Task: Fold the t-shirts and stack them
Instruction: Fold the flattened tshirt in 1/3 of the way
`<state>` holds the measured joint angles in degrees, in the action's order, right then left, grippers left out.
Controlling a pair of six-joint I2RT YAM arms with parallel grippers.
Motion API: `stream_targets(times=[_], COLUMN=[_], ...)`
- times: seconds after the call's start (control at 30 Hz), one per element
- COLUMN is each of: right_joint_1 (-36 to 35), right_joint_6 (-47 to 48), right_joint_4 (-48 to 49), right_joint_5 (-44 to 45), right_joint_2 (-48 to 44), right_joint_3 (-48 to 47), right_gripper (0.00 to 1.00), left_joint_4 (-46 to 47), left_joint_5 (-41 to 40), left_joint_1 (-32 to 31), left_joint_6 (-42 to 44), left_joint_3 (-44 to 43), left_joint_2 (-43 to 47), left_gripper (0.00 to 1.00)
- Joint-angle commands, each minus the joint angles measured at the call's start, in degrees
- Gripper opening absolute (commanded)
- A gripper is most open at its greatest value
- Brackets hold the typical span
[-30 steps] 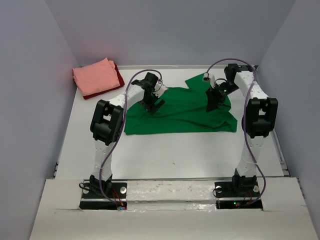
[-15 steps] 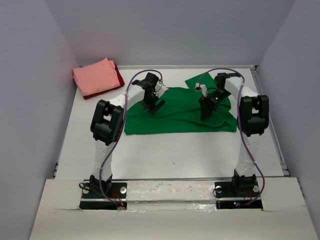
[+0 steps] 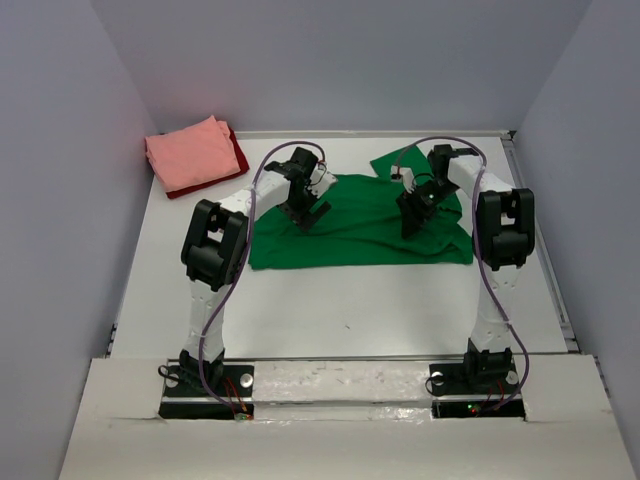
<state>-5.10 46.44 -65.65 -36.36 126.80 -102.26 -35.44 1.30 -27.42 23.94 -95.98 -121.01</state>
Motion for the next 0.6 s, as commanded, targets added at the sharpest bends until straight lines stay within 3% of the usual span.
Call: stream_targets(times=[0.0, 0.3, 0.57], right_joint_1=[-0.52, -0.52, -0.52], right_joint_6=[0.23, 0.59, 0.50], right_joint_4=[3.33, 4.92, 6.14], right_joint_5=[3.65, 6.65, 7.36], right_joint_2=[-1.64, -2.61, -5.95], right_joint_3=[0.74, 2.50, 6.36], right_gripper=[0.65, 0.65, 0.58], left_joint_4=[-0.42, -0.68, -0.33], left_joint_5=[0.46, 0.63, 0.37], left_joint_1=[-0.27, -0.27, -0.35], left_joint_6=[0.49, 0.58, 0.66], left_joint_3=[0.45, 0.36, 0.98], left_joint_2=[2.01, 2.18, 2.71], left_gripper=[0.99, 0.99, 0.99])
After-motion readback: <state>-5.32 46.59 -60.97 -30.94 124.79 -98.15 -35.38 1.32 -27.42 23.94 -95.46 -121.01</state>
